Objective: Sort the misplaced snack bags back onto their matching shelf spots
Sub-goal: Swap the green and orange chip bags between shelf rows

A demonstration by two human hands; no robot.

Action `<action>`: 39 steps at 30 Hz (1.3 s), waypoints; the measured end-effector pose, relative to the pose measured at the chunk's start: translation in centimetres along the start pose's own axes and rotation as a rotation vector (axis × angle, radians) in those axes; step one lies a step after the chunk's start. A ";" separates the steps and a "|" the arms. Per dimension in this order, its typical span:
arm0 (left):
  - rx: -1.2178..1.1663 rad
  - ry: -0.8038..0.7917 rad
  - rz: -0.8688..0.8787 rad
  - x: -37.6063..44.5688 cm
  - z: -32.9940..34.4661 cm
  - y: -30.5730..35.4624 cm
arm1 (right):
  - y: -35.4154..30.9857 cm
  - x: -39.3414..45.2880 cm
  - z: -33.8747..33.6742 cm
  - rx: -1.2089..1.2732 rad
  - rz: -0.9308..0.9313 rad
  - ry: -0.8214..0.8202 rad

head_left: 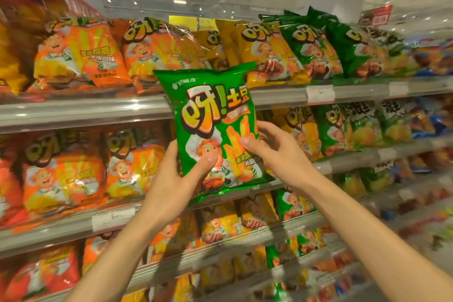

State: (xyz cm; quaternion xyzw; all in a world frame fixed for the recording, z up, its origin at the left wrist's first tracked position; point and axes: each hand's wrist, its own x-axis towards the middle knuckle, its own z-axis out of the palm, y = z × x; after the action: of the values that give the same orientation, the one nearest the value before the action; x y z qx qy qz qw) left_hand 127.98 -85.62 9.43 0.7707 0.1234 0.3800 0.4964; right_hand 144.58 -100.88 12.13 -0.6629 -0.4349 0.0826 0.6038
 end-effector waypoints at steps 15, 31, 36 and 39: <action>-0.013 0.033 -0.080 0.8 21.0 2.0 | 8.8 -0.4 -19.9 0.035 0.011 -0.153; 0.059 0.043 -0.325 2.7 24.7 -2.2 | 15.6 3.3 -23.8 -0.119 0.223 -0.208; 0.144 0.112 -0.344 2.6 22.3 -2.9 | 16.6 6.9 -21.6 -0.347 0.227 0.069; 0.152 0.139 -0.354 2.6 20.8 -3.7 | 16.4 7.9 -20.1 -0.470 0.222 0.136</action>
State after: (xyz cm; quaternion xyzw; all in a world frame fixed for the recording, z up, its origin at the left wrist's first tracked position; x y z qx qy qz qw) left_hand 145.16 -96.32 2.95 0.7442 0.3190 0.3287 0.4862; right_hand 170.02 -108.41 6.30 -0.8325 -0.3253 0.0003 0.4485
